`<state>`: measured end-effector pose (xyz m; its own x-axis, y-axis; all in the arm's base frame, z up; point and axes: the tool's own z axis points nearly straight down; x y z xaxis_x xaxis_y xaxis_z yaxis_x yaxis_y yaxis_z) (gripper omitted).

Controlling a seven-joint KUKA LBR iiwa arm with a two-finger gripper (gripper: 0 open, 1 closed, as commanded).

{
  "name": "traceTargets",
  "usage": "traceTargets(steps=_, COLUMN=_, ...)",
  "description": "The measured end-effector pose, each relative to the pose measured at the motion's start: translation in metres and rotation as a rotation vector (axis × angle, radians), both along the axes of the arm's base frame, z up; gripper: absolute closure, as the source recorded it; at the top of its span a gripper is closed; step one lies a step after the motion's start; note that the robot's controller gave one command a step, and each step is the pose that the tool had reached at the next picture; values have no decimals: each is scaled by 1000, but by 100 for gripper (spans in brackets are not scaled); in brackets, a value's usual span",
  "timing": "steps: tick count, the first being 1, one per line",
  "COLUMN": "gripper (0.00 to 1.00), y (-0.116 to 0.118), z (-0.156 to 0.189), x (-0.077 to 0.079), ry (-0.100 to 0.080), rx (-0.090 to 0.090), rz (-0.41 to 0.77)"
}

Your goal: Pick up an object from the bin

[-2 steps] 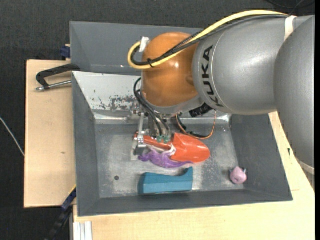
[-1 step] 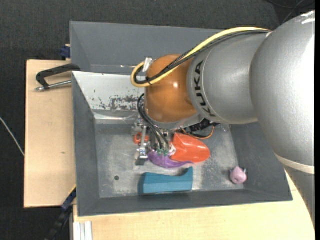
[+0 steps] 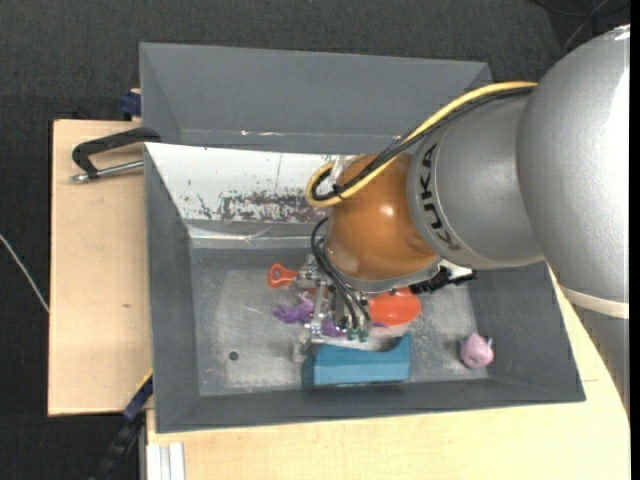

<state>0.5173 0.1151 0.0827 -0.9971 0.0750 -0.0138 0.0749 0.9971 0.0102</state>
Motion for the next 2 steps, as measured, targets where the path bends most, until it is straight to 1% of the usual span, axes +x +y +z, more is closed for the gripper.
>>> traceTargets(steps=1, gripper=0, y=-24, z=-6, x=13, ry=12, rx=-6, rz=-100)
traceTargets(steps=2, gripper=100, y=-9, z=-7, x=-13, ry=2, rx=-4, rz=-197)
